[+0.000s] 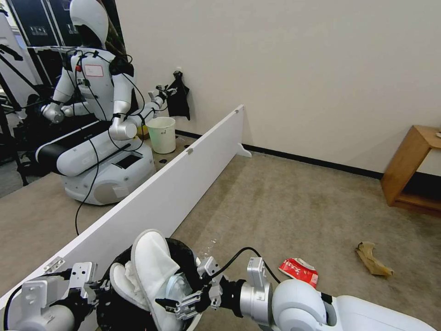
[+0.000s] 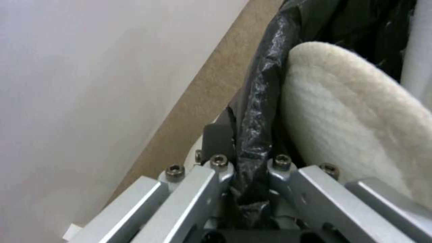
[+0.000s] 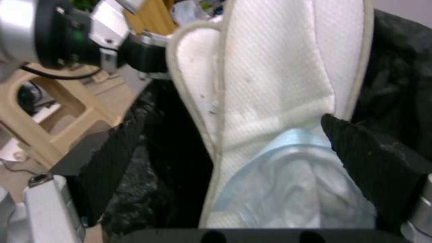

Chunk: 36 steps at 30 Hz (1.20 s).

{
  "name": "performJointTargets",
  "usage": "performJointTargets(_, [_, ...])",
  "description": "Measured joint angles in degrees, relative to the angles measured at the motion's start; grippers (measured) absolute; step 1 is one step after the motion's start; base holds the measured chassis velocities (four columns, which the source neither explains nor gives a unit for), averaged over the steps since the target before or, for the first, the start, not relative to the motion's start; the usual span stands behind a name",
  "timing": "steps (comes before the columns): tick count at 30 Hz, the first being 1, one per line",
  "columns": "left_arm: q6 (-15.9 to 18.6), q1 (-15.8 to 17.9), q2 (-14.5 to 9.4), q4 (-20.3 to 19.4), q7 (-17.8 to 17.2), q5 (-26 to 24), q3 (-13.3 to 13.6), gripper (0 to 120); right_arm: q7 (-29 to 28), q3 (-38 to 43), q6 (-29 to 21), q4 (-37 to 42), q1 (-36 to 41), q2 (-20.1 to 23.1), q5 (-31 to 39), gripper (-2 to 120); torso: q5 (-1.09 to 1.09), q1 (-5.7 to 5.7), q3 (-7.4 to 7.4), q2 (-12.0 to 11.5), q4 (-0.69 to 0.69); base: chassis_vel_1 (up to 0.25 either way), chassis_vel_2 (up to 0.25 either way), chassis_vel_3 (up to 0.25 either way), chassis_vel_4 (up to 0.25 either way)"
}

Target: Pick up the trash bin, then pick up the garbage from the floor and place it into the trash bin.

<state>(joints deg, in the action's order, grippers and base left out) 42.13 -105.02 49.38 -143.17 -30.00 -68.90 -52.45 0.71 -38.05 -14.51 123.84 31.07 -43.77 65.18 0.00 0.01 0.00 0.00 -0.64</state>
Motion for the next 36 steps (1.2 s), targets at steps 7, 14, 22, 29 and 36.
performJointTargets(7, [0.0,-0.1,0.0,0.0,0.0,-0.2,-0.1,1,1.0,0.7,0.5,0.3,0.1,0.7,0.0,100,0.00,0.00,0.00,0.0,0.00,0.000,0.000,0.000,0.000])
performJointTargets(14, [0.0,-0.1,0.2,0.0,0.0,-0.1,-0.1,1,2.3,2.3,1.9,0.3,0.8,1.3,-2.0,100,0.00,0.00,0.00,0.0,0.00,0.000,0.000,0.000,0.000])
performJointTargets(22, [0.0,-0.4,0.9,-0.1,0.1,0.2,0.0,1,3.4,13.6,4.8,0.1,4.8,2.7,-4.3,100,0.01,0.00,0.00,0.0,0.01,0.000,0.000,0.000,0.000])
performJointTargets(29, [0.0,0.3,2.5,-0.1,0.5,0.8,-0.7,1,2.3,43.2,6.7,1.4,22.2,8.4,-7.3,100,0.02,0.00,0.00,0.0,0.03,0.000,0.000,0.000,0.000])
performJointTargets(36, [0.0,1.3,4.4,-0.1,1.7,4.3,0.3,1,0.0,68.0,5.9,3.5,43.2,6.6,-14.2,100,0.03,0.00,0.00,0.0,-0.01,0.000,0.000,0.000,0.000])
